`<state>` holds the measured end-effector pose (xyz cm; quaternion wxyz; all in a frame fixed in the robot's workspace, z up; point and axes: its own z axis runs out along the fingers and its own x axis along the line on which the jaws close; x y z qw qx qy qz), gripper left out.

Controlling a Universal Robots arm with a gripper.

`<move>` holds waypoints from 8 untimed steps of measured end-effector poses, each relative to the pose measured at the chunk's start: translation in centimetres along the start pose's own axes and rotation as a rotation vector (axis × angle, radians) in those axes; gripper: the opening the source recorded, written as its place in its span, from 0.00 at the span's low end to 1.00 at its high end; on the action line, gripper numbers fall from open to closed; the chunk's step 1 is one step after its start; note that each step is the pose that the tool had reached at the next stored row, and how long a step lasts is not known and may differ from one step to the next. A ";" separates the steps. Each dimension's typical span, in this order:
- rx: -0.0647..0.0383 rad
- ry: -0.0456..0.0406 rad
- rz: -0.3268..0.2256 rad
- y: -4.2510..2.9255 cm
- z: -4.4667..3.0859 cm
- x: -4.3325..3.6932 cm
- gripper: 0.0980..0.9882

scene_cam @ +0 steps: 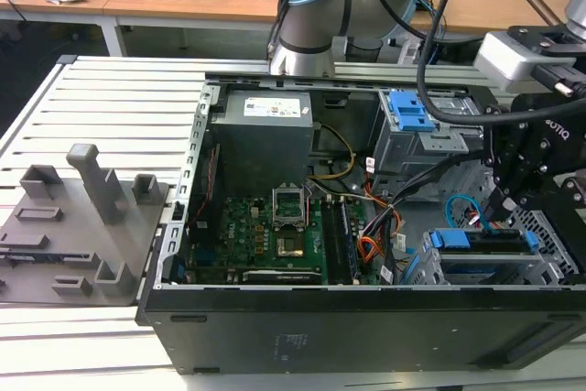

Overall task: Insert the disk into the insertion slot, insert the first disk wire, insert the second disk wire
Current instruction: 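Insert the second disk wire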

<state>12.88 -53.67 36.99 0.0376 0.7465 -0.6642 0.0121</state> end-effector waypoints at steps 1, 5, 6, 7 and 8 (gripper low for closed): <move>0.002 0.0001 0.000 0.16 0.00 -0.02 0.01; 0.003 0.0005 0.000 0.24 0.00 -0.03 0.01; 0.003 0.0004 0.000 0.24 0.00 -0.03 0.01; 0.003 0.0004 0.000 0.25 0.00 -0.03 0.01; 0.003 0.0004 0.000 0.25 0.00 -0.03 0.01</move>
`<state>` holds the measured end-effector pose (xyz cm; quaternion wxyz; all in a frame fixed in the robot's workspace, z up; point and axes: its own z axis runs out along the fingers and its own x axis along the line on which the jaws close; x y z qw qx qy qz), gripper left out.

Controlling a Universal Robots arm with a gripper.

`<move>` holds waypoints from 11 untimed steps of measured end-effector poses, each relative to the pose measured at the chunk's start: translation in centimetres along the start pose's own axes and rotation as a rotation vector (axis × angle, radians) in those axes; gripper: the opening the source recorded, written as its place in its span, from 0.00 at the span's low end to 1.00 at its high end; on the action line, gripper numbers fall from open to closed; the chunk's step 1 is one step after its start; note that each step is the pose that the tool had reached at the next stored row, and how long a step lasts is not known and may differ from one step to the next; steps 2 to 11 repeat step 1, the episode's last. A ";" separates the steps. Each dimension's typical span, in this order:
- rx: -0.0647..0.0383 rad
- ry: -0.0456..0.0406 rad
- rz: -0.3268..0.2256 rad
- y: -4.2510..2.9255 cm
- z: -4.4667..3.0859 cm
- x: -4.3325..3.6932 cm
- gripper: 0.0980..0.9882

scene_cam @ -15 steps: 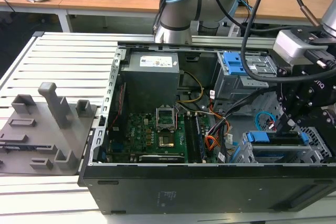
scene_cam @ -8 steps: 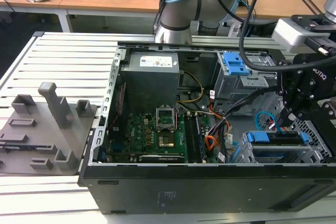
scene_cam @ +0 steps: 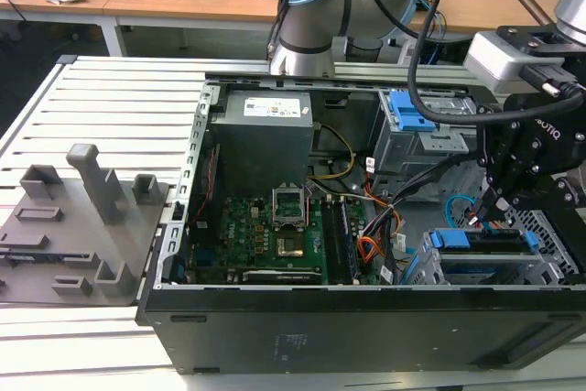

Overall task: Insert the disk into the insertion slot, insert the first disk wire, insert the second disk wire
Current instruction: 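Insert the second disk wire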

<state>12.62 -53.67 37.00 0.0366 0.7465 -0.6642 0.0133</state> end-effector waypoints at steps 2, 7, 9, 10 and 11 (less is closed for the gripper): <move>0.000 0.0000 0.000 0.00 0.00 0.00 0.01; 0.000 0.0000 0.000 0.00 0.00 0.00 0.01; 0.000 0.0000 0.000 0.00 0.00 0.00 0.01; 0.000 0.0000 0.000 0.00 0.00 0.00 0.01; 0.000 0.0000 0.000 0.00 0.00 0.00 0.01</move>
